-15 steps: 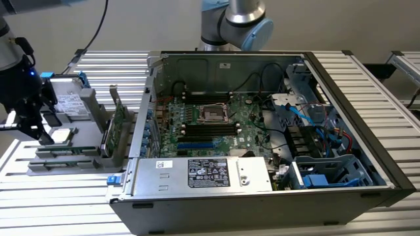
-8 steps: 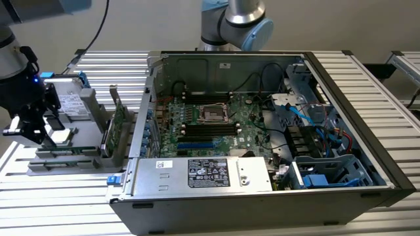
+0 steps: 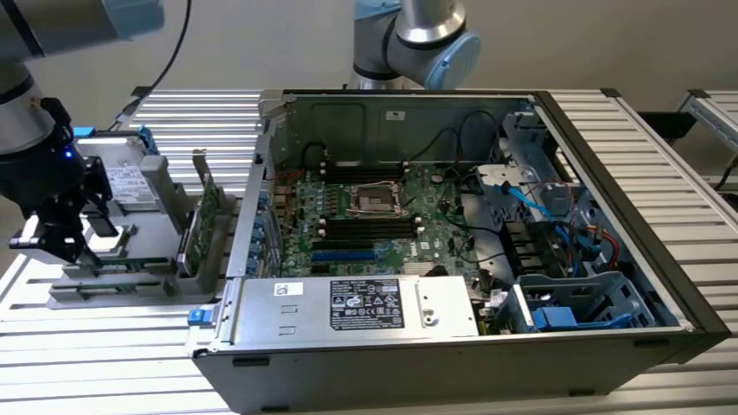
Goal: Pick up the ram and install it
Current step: 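Pick up the ram and move it above insertion slot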
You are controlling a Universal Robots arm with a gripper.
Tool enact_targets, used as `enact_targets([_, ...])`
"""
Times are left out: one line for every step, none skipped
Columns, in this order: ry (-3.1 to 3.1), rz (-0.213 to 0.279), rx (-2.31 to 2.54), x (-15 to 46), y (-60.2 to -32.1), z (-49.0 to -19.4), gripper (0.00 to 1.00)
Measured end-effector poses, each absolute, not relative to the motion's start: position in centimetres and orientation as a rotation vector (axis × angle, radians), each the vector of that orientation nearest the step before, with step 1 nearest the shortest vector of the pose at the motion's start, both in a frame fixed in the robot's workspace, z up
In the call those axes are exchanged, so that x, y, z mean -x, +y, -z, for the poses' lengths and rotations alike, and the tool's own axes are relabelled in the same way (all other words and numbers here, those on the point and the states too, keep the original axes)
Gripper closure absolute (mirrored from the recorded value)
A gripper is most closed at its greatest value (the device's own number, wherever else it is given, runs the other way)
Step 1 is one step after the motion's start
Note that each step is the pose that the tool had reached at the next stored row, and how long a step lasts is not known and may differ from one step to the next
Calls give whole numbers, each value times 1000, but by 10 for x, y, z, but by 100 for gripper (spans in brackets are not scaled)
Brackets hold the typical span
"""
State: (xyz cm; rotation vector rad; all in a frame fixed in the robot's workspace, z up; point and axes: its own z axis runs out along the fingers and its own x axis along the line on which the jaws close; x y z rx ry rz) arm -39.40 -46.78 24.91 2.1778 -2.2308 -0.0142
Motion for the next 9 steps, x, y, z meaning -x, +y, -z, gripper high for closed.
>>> enact_targets([-2234,13,-2175,394,-469,-247,46])
enact_targets([-2238,12,-2173,394,-470,-245,46])
enact_targets([-2241,11,-2171,394,-471,-244,46])
enact_targets([-2243,10,-2169,394,-473,-242,46])
enact_targets([-2246,10,-2167,394,-474,-240,46])
enact_targets([-2248,9,-2165,394,-476,-238,46])
enact_targets([-2250,9,-2163,394,-477,-236,46])
enact_targets([-2253,8,-2161,394,-479,-234,46])
enact_targets([-2255,8,-2159,394,-480,-233,46])
